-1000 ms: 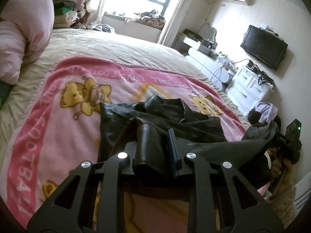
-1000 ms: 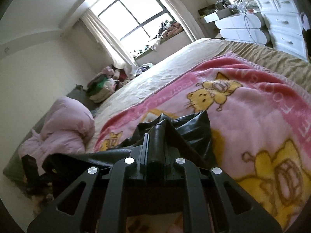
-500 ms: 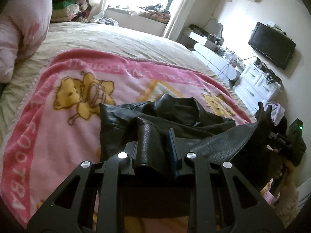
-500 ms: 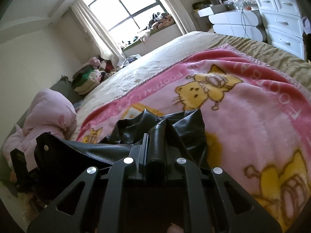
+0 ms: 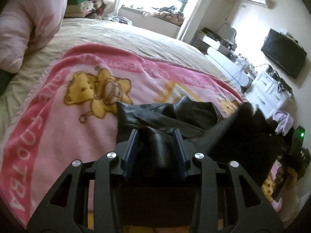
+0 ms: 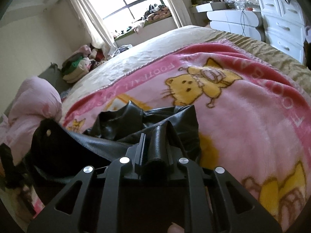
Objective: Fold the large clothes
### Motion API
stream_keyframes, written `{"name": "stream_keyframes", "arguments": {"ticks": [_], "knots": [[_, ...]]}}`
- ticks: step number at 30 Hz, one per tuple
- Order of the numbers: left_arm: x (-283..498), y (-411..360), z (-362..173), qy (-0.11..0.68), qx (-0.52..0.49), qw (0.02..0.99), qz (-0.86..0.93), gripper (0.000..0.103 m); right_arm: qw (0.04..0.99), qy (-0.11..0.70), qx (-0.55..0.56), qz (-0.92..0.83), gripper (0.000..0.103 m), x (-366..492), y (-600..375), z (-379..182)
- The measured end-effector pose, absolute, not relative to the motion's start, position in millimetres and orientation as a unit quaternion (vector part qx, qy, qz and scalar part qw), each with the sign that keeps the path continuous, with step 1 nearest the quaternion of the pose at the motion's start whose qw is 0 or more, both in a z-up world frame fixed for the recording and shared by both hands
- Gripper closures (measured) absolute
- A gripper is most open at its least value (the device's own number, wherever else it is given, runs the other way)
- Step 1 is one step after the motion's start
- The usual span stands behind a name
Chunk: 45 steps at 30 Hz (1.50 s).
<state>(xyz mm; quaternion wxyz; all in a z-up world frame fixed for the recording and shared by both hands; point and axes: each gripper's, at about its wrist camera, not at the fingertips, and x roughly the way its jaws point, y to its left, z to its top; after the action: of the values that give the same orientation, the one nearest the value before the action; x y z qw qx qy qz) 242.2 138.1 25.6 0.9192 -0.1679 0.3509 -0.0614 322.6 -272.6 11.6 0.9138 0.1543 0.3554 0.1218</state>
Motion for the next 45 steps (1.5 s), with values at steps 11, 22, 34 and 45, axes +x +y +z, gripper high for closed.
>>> {"name": "stream_keyframes", "arguments": {"ticks": [11, 22, 34, 45], "knots": [[232.7, 160.1, 38.4, 0.323, -0.179, 0.929, -0.024, 0.048, 0.94, 0.301, 0.121, 0.105, 0.036, 304.8, -278.1, 30.3], [257.4, 140.1, -6.7, 0.388, -0.145, 0.909, -0.052, 0.028, 0.924, 0.361, 0.08, 0.096, 0.029, 333.1, -275.8, 5.9], [252.4, 127.7, -9.1, 0.355, -0.092, 0.93, -0.032, 0.095, 0.932, 0.346, 0.064, 0.087, 0.089, 341.0, -281.4, 1.4], [263.4, 126.7, 26.6, 0.307, -0.097, 0.946, -0.035, 0.099, 0.942, 0.301, 0.11, 0.099, 0.09, 349.4, -291.2, 33.3]]}}
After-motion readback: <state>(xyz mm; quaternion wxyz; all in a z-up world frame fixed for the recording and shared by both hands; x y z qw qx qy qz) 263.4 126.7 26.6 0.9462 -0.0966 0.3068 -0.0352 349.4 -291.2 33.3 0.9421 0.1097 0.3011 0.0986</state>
